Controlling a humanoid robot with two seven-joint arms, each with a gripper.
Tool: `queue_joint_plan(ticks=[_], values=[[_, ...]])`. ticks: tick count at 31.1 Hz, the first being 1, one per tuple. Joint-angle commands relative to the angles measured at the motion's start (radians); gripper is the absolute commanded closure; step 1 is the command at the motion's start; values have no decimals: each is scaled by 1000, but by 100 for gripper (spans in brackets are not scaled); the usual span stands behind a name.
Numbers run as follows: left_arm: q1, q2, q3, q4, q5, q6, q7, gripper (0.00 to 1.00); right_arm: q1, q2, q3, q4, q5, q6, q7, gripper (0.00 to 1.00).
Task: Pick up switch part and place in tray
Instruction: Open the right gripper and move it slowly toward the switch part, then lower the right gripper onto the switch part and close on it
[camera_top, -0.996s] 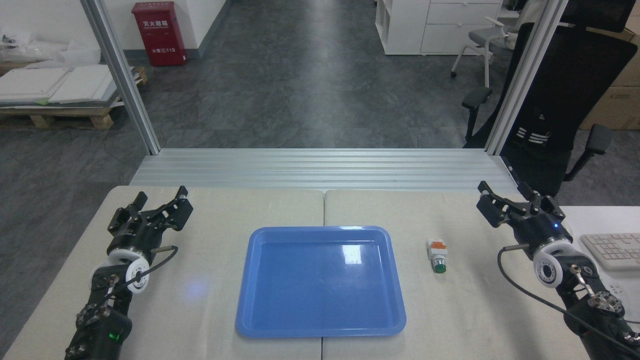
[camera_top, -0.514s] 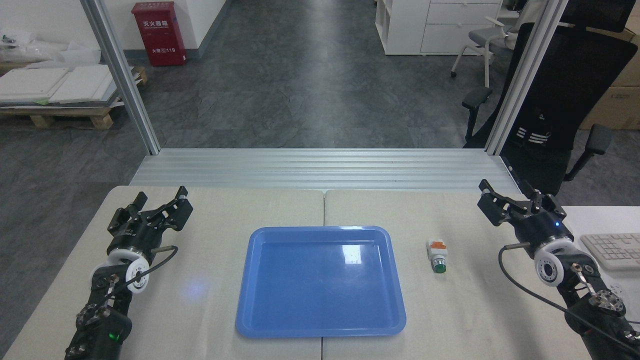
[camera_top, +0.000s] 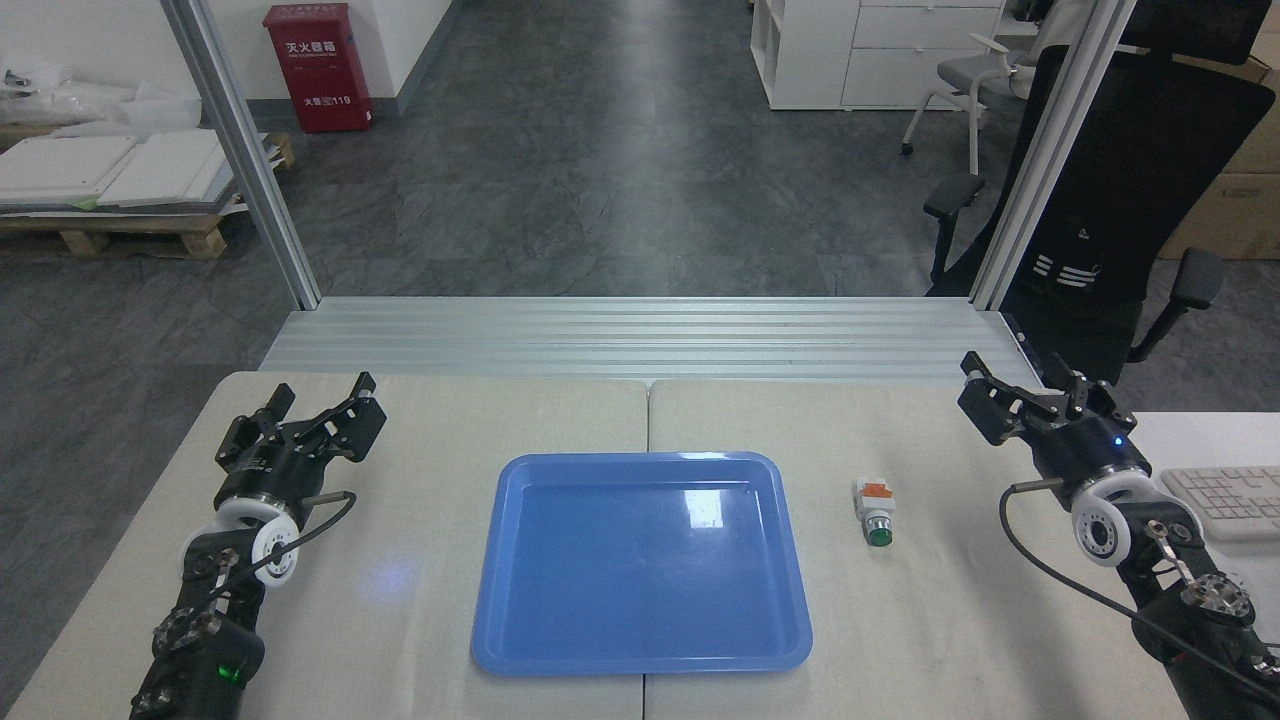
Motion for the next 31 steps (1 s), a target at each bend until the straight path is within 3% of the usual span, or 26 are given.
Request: queue_joint_plan(ticks=[1,13,25,31], values=[[0,-1,0,0,0,0,1,0,3,0,0,0,-1,-2,0,2],[0,-1,0,0,0,0,1,0,17,6,11,-2,0,1,29,2],[0,-1,2,0,0,0,1,0,17,55,302,-31,20,251,218,6],[0,-1,0,0,0,0,1,0,23,116,333,-15,22,305,227,6]])
